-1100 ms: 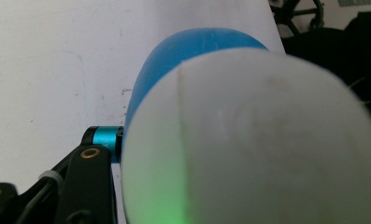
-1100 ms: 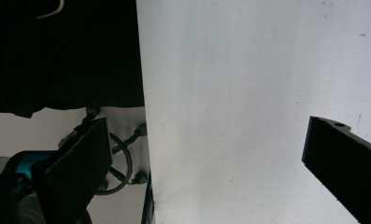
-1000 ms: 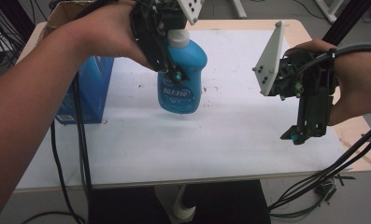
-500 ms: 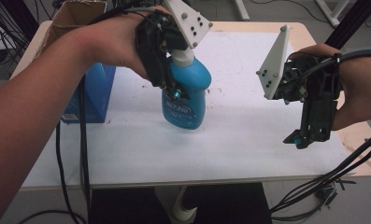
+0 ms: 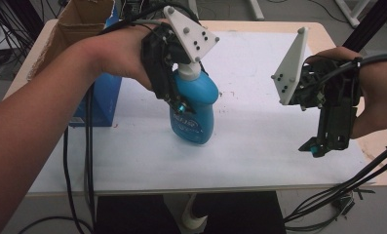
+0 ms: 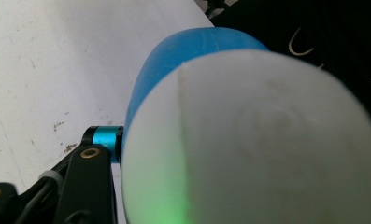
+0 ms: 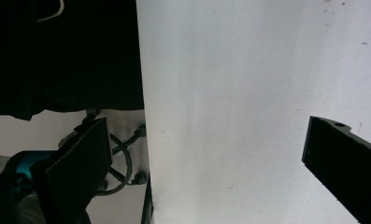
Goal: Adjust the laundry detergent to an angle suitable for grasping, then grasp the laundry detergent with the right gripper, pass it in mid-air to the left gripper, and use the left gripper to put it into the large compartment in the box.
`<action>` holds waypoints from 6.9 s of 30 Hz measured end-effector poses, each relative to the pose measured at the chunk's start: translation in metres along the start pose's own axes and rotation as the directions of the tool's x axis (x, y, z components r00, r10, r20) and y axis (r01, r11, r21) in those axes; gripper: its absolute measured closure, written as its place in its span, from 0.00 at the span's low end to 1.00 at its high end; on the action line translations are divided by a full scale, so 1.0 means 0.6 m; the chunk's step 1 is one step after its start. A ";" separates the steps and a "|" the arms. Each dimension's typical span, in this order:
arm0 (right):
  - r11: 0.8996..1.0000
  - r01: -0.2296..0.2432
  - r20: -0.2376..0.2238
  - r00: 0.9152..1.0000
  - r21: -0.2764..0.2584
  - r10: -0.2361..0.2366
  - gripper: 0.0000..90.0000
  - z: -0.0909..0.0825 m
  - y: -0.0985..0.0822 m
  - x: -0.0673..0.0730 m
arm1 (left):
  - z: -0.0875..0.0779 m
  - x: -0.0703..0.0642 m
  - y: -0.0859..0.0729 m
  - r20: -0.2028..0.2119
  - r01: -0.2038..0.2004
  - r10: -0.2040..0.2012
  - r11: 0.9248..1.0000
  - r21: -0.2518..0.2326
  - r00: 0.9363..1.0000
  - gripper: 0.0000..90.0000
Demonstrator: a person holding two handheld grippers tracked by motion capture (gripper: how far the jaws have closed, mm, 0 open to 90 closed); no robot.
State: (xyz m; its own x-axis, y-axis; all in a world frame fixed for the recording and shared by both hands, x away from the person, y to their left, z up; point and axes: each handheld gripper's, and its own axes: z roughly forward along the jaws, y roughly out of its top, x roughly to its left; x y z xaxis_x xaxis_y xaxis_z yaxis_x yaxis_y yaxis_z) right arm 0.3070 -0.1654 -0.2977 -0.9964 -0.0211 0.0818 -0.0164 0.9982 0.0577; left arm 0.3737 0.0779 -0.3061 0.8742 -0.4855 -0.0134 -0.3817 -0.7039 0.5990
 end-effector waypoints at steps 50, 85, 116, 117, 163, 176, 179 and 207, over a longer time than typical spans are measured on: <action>1.000 0.008 -0.007 1.000 -0.004 -0.008 0.01 0.009 0.002 -0.002 | 0.023 -0.012 -0.018 -0.008 0.058 -0.058 0.998 0.022 0.998 0.32; 0.998 0.049 0.011 0.999 -0.030 -0.049 0.01 -0.008 0.014 -0.014 | -0.068 -0.032 -0.020 -0.170 0.288 -0.245 0.907 0.308 0.954 0.12; 0.999 0.047 -0.006 0.999 -0.016 -0.047 0.01 -0.053 0.030 -0.079 | -0.139 0.006 -0.031 -0.268 0.485 -0.409 0.793 0.370 0.872 0.02; 0.999 0.047 -0.007 0.999 -0.011 -0.047 0.01 -0.055 0.031 -0.081 | -0.140 0.008 -0.031 -0.271 0.491 -0.415 0.789 0.368 0.869 0.02; 0.998 0.067 0.011 0.998 -0.005 -0.067 0.01 -0.059 0.034 -0.064 | -0.171 0.041 -0.024 -0.318 0.557 -0.459 0.719 0.416 0.830 0.02; 0.998 0.064 0.014 0.998 -0.015 -0.064 0.01 -0.059 0.032 -0.059 | -0.166 0.031 -0.024 -0.322 0.564 -0.464 0.712 0.419 0.825 0.02; 0.998 0.068 0.021 0.997 -0.008 -0.068 0.01 -0.058 0.031 -0.060 | -0.166 0.030 -0.023 -0.325 0.566 -0.465 0.713 0.414 0.823 0.02; 0.954 -0.075 0.056 0.994 -0.290 0.095 0.01 -0.005 0.017 -0.026 | -0.159 0.039 -0.028 -0.313 0.534 -0.435 0.726 0.434 0.845 0.02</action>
State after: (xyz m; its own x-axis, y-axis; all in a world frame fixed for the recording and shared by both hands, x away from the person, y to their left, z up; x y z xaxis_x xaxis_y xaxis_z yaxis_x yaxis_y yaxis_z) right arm 0.3228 -0.1549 -0.2957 -0.9965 0.0769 0.0312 0.0830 0.9378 0.3371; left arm 0.4294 0.1280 -0.2400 0.9981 0.0581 -0.0211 0.0596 -0.9950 0.0801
